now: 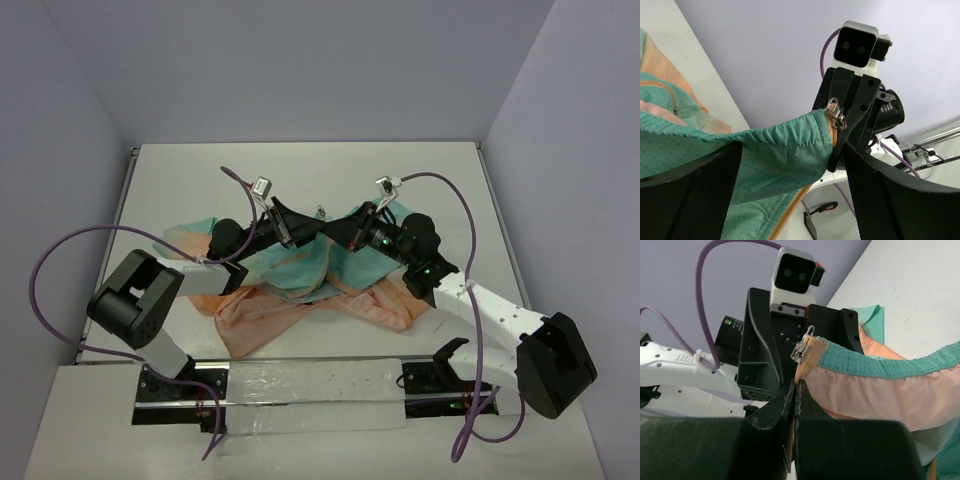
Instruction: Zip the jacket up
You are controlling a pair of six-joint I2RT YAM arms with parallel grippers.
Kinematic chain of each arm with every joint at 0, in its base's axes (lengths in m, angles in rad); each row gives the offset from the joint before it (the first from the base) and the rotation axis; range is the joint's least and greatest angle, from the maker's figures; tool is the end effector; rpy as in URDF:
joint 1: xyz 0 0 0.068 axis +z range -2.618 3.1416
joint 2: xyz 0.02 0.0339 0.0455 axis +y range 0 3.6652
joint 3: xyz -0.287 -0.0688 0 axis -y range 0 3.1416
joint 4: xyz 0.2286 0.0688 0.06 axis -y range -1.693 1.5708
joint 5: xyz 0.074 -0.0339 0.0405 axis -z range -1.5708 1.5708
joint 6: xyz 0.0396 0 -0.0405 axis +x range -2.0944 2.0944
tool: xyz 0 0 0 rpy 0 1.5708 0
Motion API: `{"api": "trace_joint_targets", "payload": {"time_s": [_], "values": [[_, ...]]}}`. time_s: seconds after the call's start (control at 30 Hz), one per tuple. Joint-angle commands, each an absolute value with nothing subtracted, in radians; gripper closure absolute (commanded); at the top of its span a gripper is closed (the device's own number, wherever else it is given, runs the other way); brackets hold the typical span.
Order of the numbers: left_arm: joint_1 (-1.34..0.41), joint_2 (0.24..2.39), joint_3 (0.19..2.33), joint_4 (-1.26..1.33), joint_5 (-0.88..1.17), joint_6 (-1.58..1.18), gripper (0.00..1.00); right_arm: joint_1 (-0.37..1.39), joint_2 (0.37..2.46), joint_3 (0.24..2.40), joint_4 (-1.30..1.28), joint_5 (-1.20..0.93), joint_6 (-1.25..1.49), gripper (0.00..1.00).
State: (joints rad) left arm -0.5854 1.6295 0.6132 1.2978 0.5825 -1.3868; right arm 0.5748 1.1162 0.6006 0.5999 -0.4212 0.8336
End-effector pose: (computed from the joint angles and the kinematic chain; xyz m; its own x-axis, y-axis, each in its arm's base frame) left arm 0.2472 -0.1900 0.2670 -0.8443 -0.4253 -0.3260 0.3926 -0.0770 -0.9165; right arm 0.1861 0.1398 0.3201 -0.5730 0.4339 -0.6953 -0.6157 0.3321 0.7146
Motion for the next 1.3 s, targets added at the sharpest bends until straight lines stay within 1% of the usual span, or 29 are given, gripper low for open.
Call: {"api": "trace_joint_targets", "payload": {"time_s": [0.0,0.37,0.5,0.63,0.97,1.07,1.2,1.27], "values": [[-0.581,1.642,0.626,1.477,0.598,-1.409,0.13,0.575,1.115,0.623,0.733,-0.518,0.859,1.0],[-0.575,1.655,0.613,1.571,0.569,-1.467,0.32,0.575,1.114,0.602,0.711,-0.523,0.85,1.0],[-0.574,1.654,0.606,1.588,0.56,-1.482,0.37,0.575,1.112,0.593,0.702,-0.517,0.845,1.0],[-0.569,1.66,0.604,1.612,0.558,-1.503,0.4,0.575,1.116,0.594,0.682,-0.518,0.839,1.0],[-0.549,1.659,0.609,1.634,0.561,-1.525,0.4,0.575,1.119,0.597,0.638,-0.504,0.81,1.0],[-0.548,1.666,0.603,1.652,0.558,-1.536,0.45,0.575,1.122,0.595,0.64,-0.501,0.81,1.0],[-0.546,1.673,0.6,1.665,0.553,-1.544,0.51,0.575,1.125,0.595,0.639,-0.502,0.81,1.0],[-0.546,1.678,0.603,1.666,0.552,-1.547,0.56,0.575,1.124,0.592,0.639,-0.502,0.81,1.0]]}}
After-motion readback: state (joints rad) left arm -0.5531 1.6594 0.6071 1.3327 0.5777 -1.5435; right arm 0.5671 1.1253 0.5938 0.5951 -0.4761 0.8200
